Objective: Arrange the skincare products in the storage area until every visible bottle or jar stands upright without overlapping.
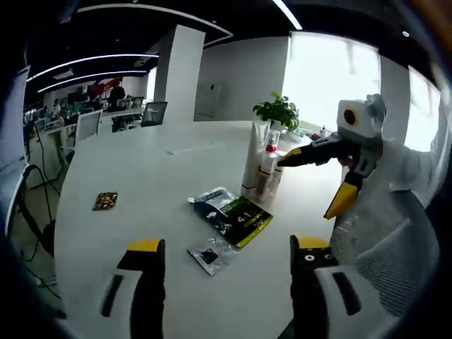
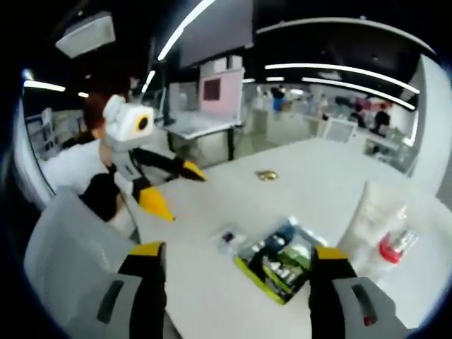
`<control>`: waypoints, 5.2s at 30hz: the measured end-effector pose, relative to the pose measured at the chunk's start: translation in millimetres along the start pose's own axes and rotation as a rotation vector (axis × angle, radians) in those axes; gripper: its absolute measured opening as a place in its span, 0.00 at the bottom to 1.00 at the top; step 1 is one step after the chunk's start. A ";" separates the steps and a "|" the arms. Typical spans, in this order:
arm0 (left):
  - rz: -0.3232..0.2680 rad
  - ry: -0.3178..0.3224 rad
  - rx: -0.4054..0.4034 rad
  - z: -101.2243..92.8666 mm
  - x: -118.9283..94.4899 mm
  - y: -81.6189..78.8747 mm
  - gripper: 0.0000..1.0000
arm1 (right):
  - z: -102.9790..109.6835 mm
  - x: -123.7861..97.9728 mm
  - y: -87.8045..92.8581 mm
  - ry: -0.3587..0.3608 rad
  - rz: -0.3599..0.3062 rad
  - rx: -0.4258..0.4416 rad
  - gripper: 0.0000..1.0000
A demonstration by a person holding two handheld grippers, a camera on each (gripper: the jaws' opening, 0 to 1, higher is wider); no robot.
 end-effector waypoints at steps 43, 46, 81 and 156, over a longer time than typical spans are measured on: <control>0.035 -0.120 0.017 -49.8 -6.4 -28.6 0.99 | -19.2 -38.0 12.8 0.077 -0.097 -0.002 1.00; 0.043 -0.136 0.010 -51.8 -3.9 -27.6 0.99 | -17.7 -35.3 17.2 0.080 -0.094 -0.015 1.00; 0.007 -0.264 -0.021 -58.5 -32.5 -14.8 0.99 | -8.4 -23.1 23.5 0.035 -0.054 -0.051 1.00; 0.010 0.007 0.045 34.2 8.8 -16.2 0.99 | -61.2 -27.0 9.0 0.297 -0.156 0.066 1.00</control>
Point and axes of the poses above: the point that each gripper's makers call its tool centre point, and the gripper's own axes: x roughly forward along the fingers, z roughly to its left, y roughly out of its underside, the point moved 5 cm from there along -x, roughly backward along the fingers, and after that the axes turned 5 degrees about x, right-handed, at the moved point
